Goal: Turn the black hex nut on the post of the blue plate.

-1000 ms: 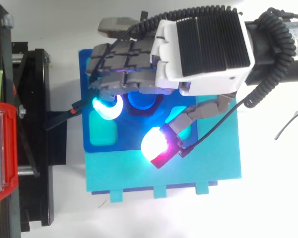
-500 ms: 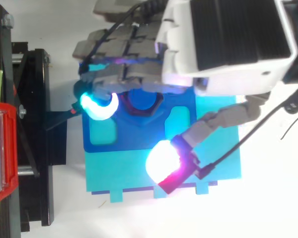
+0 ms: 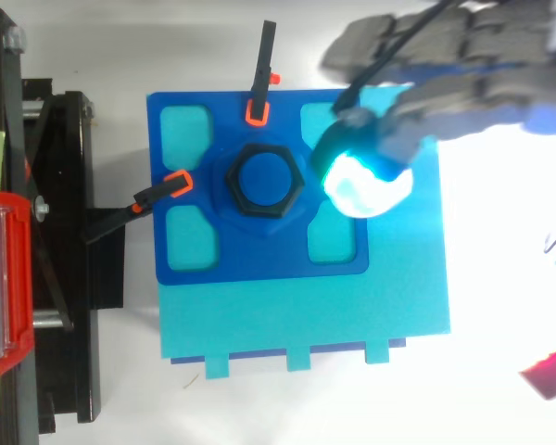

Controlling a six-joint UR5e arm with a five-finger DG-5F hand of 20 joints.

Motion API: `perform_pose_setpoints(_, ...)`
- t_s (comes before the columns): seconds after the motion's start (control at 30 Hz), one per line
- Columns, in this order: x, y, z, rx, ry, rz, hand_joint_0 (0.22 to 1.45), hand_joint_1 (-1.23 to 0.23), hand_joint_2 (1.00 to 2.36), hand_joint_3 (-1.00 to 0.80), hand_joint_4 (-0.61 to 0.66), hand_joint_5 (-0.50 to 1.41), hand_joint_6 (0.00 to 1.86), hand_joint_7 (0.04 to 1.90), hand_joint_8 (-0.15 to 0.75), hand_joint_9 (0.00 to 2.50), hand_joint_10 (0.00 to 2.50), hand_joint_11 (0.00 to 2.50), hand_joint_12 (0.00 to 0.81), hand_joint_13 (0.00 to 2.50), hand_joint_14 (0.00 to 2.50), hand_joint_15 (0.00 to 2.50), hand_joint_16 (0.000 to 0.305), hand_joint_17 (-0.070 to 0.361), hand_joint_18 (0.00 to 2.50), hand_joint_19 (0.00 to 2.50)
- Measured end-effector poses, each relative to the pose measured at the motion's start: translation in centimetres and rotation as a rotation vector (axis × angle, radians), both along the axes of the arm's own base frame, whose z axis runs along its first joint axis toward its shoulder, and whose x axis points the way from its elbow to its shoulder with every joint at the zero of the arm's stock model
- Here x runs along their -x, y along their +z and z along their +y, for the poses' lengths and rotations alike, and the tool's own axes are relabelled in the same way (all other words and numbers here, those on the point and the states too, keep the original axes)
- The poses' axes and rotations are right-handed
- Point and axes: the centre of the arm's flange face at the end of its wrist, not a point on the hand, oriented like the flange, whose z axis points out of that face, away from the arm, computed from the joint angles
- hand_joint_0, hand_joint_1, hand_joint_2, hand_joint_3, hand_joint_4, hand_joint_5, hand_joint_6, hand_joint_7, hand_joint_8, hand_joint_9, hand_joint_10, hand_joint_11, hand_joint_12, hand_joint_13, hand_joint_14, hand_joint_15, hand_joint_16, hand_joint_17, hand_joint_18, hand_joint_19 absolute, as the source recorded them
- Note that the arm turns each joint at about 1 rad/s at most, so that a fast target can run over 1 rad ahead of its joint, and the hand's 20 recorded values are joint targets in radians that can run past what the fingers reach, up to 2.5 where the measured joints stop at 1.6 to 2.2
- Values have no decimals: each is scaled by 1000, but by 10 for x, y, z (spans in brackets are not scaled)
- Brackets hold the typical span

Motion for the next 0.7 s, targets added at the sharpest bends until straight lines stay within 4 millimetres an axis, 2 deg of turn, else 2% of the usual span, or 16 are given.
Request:
perform_pose_setpoints(0.1,20,10,-2,-55,-29,-64,403,-405,1000,-500,205,-217,502,725,268,164,0,0,419,7,0,0,65,147,0,39)
perform_pose_setpoints(0.2,36,8,-2,-127,-56,-112,407,-413,1000,-500,203,-218,502,723,264,158,0,0,417,0,0,0,65,147,0,30)
perform_pose_setpoints(0.37,59,-37,-3,-259,-92,-46,409,-421,1000,-500,202,-218,502,725,261,153,0,0,415,0,0,0,65,146,0,30)
perform_pose_setpoints(0.43,64,-46,-3,-304,-105,-16,410,-421,1000,-500,201,-218,502,725,261,152,0,0,414,0,0,0,65,146,0,31)
perform_pose_setpoints(0.57,70,-54,-5,-399,-139,23,413,-425,1000,-500,199,-219,502,715,256,140,0,0,411,0,0,0,65,146,0,28)
perform_pose_setpoints(0.7,72,-56,-6,-448,-158,34,416,-407,1000,-500,175,-232,502,695,231,22,0,0,400,0,0,0,64,145,0,42)
